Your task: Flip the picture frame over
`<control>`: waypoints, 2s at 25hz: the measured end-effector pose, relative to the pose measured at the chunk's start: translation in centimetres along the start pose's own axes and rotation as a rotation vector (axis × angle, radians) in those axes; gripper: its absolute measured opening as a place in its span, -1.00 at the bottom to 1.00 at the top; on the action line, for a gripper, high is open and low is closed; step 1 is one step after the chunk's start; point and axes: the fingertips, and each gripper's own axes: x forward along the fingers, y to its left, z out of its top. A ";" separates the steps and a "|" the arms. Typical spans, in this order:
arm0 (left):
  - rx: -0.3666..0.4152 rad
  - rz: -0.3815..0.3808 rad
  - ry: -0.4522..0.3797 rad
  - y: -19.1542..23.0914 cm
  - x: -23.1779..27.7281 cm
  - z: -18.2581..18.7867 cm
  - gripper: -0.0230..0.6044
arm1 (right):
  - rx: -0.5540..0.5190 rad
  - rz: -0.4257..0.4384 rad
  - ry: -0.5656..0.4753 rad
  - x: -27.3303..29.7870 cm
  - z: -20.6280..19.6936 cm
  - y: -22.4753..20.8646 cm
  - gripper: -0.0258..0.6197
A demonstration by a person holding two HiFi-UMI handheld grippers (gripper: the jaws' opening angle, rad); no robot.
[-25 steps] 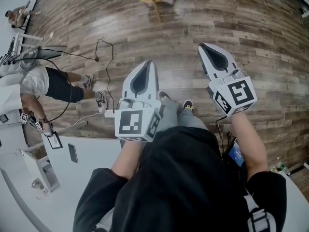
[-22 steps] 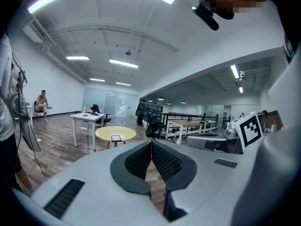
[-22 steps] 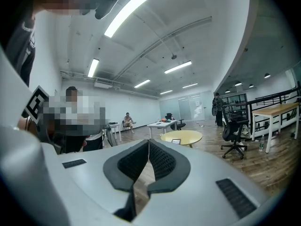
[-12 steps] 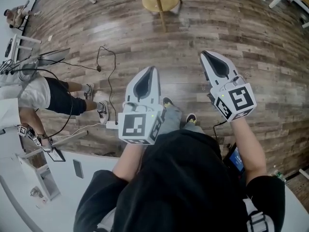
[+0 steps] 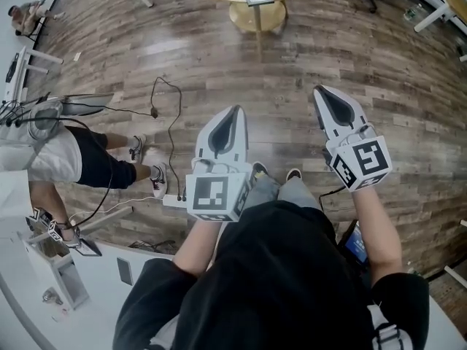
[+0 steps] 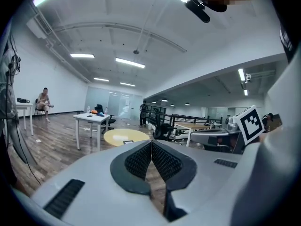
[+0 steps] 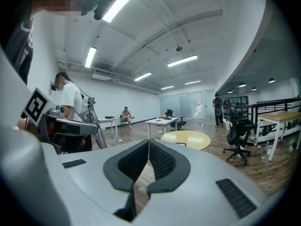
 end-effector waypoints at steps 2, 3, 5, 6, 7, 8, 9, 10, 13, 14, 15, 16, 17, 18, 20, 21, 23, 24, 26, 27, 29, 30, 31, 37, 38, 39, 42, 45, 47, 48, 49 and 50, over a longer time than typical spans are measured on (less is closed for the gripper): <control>-0.002 -0.004 0.002 0.5 0.9 0.0 -0.85 | -0.001 -0.005 0.004 0.8 0.0 -0.6 -0.86; -0.004 -0.007 0.003 0.6 1.4 0.1 -0.85 | -0.001 -0.005 0.003 1.2 0.1 -0.9 -0.86; -0.008 -0.011 0.002 0.9 2.5 0.3 -0.85 | -0.003 -0.006 0.003 2.0 0.2 -1.7 -0.86; -0.008 -0.011 0.001 1.0 3.1 0.4 -0.85 | -0.003 -0.007 0.003 2.4 0.3 -2.1 -0.86; -0.007 -0.011 0.001 1.0 3.7 0.5 -0.85 | -0.003 -0.007 0.003 2.8 0.4 -2.6 -0.86; -0.005 -0.010 0.001 1.1 4.3 0.7 -0.85 | -0.002 -0.006 0.001 3.2 0.4 -3.1 -0.86; -0.002 -0.008 0.001 1.1 5.0 0.8 -0.85 | 0.000 -0.003 -0.001 3.6 0.5 -3.7 -0.86; 0.003 -0.004 -0.001 1.1 5.7 1.0 -0.85 | 0.001 0.002 -0.004 4.2 0.5 -4.3 -0.86; 0.012 0.010 0.005 0.9 8.5 1.5 -0.85 | -0.001 0.021 -0.007 5.6 0.5 -6.7 -0.86; 0.014 0.012 0.007 0.6 9.6 1.7 -0.85 | -0.001 0.023 -0.007 6.0 0.5 -7.7 -0.86; 0.016 0.013 0.008 0.4 10.7 2.0 -0.85 | -0.001 0.025 -0.008 6.4 0.5 -8.9 -0.86; 0.019 0.013 0.010 0.1 12.0 2.3 -0.85 | 0.001 0.025 -0.010 6.8 0.5 -10.1 -0.86; 0.021 0.014 0.013 -0.2 13.3 2.6 -0.85 | 0.004 0.025 -0.012 7.3 0.6 -11.4 -0.86; 0.023 0.016 0.017 -0.3 14.6 2.8 -0.85 | 0.008 0.024 -0.013 7.9 0.7 -12.6 -0.86; 0.030 0.020 0.020 -0.6 16.9 3.5 -0.85 | 0.015 0.031 -0.016 9.1 0.8 -14.6 -0.86; 0.038 0.025 0.019 -0.7 17.9 3.8 -0.85 | 0.016 0.037 -0.017 9.7 0.9 -15.5 -0.86; 0.064 0.045 0.022 -0.7 19.8 4.2 -0.85 | 0.025 0.045 -0.021 10.8 1.1 -17.1 -0.86; 0.071 0.057 0.027 -0.6 20.5 4.4 -0.85 | 0.035 0.047 -0.024 11.3 1.2 -17.7 -0.86; 0.063 0.067 0.036 -0.6 21.7 4.4 -0.85 | 0.049 0.056 -0.031 12.1 1.3 -18.6 -0.86; 0.057 0.069 0.040 -0.6 22.3 4.5 -0.85 | 0.049 0.063 -0.033 12.4 1.4 -18.9 -0.86; 0.055 0.074 0.046 -0.5 23.1 4.7 -0.85 | 0.045 0.078 -0.037 13.0 1.5 -19.5 -0.86; 0.058 0.078 0.048 -0.4 23.5 4.8 -0.85 | 0.043 0.083 -0.039 13.2 1.6 -19.8 -0.86; 0.061 0.082 0.050 -0.4 23.9 5.0 -0.85 | 0.041 0.086 -0.041 13.4 1.7 -20.1 -0.86; 0.077 0.076 0.050 0.6 26.5 5.7 -0.85 | 0.025 0.099 -0.038 15.8 1.8 -20.8 -0.86; 0.074 0.073 0.051 0.9 26.9 5.7 -0.85 | 0.025 0.100 -0.033 16.4 1.7 -20.9 -0.86; 0.071 0.069 0.052 1.3 27.5 5.7 -0.85 | 0.025 0.100 -0.028 17.0 1.6 -21.0 -0.86; 0.065 0.054 0.053 2.8 29.4 5.7 -0.85 | 0.016 0.099 -0.013 19.1 1.5 -21.5 -0.86; 0.070 0.038 0.046 4.7 31.8 6.1 -0.85 | 0.000 0.096 0.008 21.9 1.5 -22.0 -0.86; 0.065 0.029 0.043 6.3 33.5 6.6 -0.85 | -0.009 0.094 0.024 24.0 1.6 -22.5 -0.86; 0.058 0.026 0.042 7.1 34.4 6.8 -0.85 | -0.016 0.093 0.032 25.1 1.6 -22.7 -0.86; 0.051 0.024 0.042 8.0 35.2 7.0 -0.85 | -0.026 0.093 0.039 26.3 1.7 -22.9 -0.86; 0.048 0.023 0.041 8.9 36.0 7.2 -0.85 | -0.039 0.093 0.046 27.5 1.8 -23.1 -0.86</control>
